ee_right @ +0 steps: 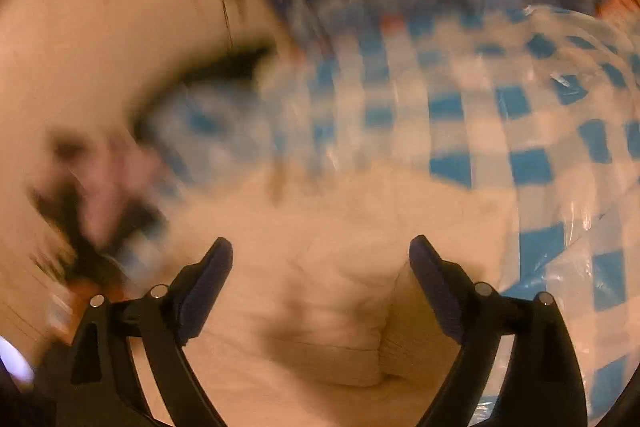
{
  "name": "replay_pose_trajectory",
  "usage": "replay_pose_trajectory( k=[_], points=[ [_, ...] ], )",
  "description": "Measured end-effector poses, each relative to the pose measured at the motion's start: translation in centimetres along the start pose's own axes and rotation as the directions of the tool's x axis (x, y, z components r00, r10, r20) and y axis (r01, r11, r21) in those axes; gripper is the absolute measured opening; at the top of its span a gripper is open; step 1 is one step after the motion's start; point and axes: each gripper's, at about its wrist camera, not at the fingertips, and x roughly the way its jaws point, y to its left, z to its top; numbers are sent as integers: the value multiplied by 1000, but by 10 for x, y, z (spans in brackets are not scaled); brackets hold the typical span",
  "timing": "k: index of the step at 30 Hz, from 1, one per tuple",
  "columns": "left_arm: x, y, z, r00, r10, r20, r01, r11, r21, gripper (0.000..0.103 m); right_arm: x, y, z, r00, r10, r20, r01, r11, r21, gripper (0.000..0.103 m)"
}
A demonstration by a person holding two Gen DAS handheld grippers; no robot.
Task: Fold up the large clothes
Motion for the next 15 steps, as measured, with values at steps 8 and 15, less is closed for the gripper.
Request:
replay_pose_trajectory(
  k=[8,15],
  points=[
    [53,-5,-30,972,109,-207,-90,991,99,95,52,-25,-26,980,-111,-166,120,992,49,86],
    [31,16,-39,980,114,-161,-104,992,72,96,40,-32,-60,940,-253,-228,243,967,-73,93]
  ],
)
